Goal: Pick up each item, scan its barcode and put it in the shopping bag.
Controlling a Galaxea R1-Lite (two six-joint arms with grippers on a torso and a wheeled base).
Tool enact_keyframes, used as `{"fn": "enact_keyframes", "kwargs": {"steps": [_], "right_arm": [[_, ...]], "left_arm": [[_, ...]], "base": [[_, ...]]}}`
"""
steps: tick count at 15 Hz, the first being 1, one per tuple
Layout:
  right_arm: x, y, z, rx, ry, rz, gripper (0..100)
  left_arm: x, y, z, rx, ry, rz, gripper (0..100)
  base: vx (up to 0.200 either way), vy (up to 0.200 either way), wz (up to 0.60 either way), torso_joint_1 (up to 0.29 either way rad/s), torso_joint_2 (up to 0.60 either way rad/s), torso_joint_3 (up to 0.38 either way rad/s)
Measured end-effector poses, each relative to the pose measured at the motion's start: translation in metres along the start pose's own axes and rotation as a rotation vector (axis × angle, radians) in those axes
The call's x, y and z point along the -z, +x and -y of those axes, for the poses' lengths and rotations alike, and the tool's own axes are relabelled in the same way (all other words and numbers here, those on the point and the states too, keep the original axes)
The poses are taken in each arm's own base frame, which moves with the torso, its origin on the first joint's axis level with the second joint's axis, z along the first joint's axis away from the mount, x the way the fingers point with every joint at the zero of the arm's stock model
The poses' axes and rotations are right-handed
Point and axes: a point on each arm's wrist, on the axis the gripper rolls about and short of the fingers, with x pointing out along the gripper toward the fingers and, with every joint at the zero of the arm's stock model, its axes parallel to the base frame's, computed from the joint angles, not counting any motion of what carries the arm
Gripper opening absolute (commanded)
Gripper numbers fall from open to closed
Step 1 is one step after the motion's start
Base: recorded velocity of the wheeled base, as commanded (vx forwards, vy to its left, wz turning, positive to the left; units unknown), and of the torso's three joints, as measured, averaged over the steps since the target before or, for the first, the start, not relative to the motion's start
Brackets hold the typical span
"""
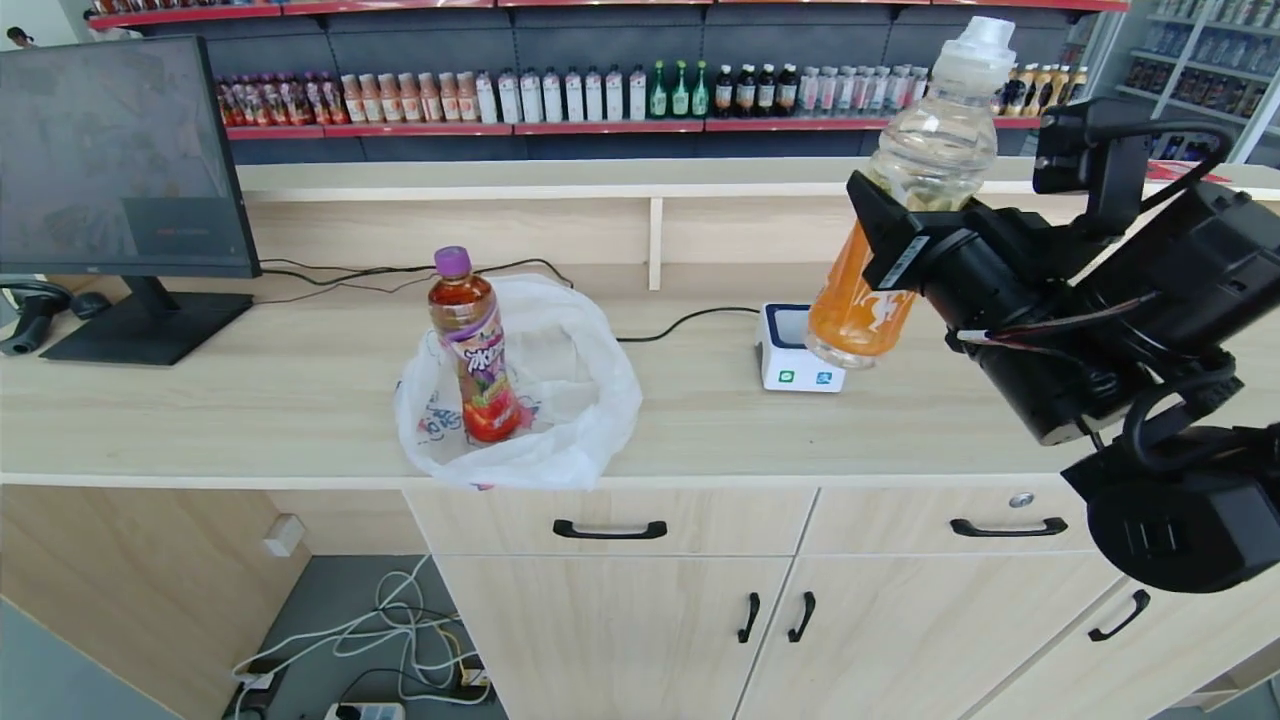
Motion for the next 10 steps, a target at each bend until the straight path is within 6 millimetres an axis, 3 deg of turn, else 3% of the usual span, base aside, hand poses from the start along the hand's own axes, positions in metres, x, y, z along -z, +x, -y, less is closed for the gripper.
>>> {"fn": "enact_keyframes", "kwargs": {"steps": [2,10], "right_arm": [[0.0036,-0.0035,0.0057,0.018,-0.027,-0.021,0],[0.0007,-0.0046,0.0064,0.015,-0.028,-0.019,0]], "left_arm": [[-0.0001,0.0,0.0,0.0,-0.001,0.001,0],[0.0,0.0,0.0,0.002,-0.002,0.0,0]], "base": [[0.0,0.0,0.0,0.0,0.0,0.0],[0.0,0.2,0.0,0.005,0.0,0.005]]}}
